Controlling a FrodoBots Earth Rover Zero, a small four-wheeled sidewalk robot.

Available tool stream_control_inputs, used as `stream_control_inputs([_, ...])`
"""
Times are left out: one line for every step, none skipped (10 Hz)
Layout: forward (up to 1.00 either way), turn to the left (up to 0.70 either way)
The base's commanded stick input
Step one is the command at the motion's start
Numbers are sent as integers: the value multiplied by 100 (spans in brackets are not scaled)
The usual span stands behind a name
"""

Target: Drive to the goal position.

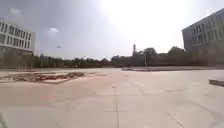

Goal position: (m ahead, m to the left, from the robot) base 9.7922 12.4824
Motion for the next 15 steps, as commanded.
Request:
stream_control_inputs([70,2])
stream_control_inputs([70,2])
stream_control_inputs([70,2])
stream_control_inputs([70,2])
stream_control_inputs([70,2])
stream_control_inputs([70,2])
stream_control_inputs([70,2])
stream_control_inputs([70,2])
stream_control_inputs([70,2])
stream_control_inputs([70,2])
stream_control_inputs([70,2])
stream_control_inputs([70,2])
stream_control_inputs([70,2])
stream_control_inputs([70,2])
stream_control_inputs([70,2])
